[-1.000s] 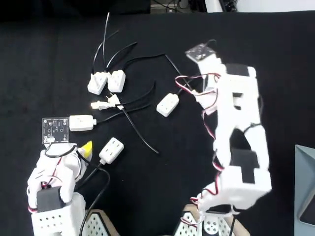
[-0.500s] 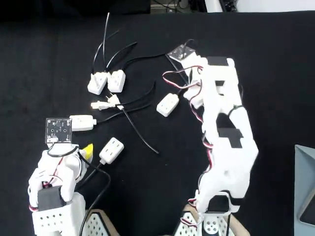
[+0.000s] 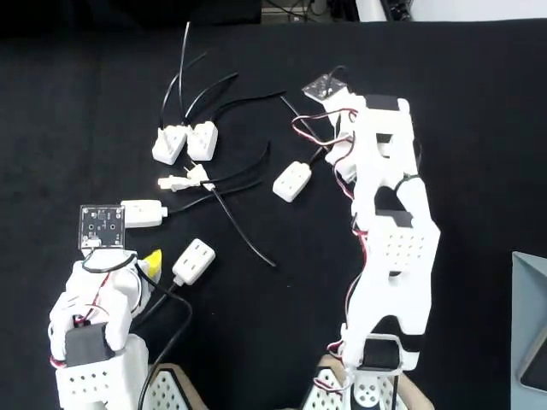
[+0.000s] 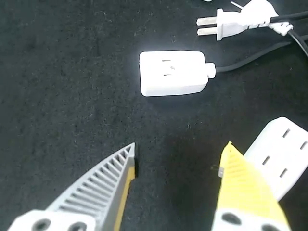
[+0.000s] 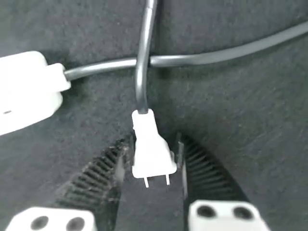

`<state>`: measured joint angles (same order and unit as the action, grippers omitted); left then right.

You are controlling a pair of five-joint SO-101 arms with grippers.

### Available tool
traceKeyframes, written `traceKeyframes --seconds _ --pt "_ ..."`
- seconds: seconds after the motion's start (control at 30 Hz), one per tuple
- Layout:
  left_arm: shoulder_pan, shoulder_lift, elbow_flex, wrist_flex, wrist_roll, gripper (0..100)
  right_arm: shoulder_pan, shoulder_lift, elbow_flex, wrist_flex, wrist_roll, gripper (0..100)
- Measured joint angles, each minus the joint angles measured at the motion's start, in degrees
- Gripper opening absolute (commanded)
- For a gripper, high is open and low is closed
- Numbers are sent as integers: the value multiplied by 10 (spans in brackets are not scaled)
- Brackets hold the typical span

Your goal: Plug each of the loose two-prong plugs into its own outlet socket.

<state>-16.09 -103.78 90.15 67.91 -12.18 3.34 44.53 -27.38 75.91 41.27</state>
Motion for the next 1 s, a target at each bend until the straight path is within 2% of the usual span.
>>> traceKeyframes --seconds 0.2,0.33,0.6,0.7,0.83,1.0 --pt "0 0 0 0 0 278 4 4 -5 -3 0 42" --pt "0 0 0 0 0 278 8 5 -23 10 0 12" --pt "0 0 0 0 -4 278 -12 6 -148 211 0 13" --pt "0 0 0 0 -4 278 -27 5 -162 228 0 13" --pt "0 0 5 0 -4 278 -36 -12 -125 228 0 13" --pt "0 0 7 0 -4 278 -78 -111 6 229 0 13"
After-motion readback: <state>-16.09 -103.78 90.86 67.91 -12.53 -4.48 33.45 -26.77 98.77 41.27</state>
